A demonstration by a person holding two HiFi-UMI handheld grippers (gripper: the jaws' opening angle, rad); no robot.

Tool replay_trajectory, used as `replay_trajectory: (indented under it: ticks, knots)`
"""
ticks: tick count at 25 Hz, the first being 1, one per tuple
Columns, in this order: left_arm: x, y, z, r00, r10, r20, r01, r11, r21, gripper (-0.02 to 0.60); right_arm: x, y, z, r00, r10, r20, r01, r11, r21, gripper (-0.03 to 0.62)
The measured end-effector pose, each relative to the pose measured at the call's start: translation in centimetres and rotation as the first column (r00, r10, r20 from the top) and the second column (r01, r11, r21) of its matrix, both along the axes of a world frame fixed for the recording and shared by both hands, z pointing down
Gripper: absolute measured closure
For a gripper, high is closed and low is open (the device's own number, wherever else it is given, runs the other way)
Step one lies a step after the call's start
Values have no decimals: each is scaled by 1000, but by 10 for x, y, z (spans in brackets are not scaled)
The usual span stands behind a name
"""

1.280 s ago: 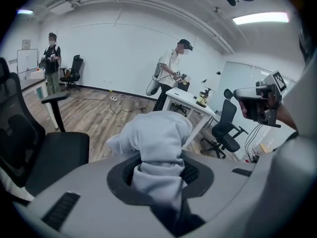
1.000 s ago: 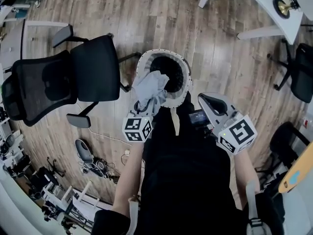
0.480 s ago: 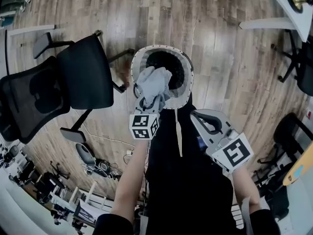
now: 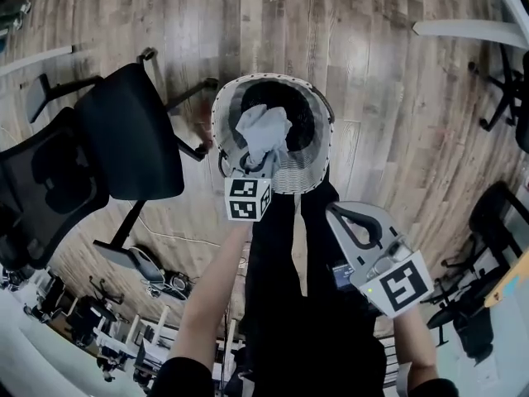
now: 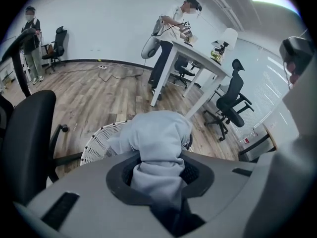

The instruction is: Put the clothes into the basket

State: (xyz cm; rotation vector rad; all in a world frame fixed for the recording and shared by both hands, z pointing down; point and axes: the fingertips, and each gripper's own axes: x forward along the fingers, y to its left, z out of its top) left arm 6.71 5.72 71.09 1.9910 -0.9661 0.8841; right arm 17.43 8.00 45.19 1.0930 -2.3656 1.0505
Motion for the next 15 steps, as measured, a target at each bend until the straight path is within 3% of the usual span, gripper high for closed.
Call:
replay_trajectory:
  ticks: [11, 15]
  knots:
    - [-8, -41, 115, 998, -11, 61, 14, 999, -44, 463, -14, -2, 68, 1000, 20, 23, -17, 994, -110, 579]
    - [-14, -57, 146, 992, -110, 69, 115, 991, -71, 463, -12, -2, 88, 999, 0, 35, 5, 990, -141, 579]
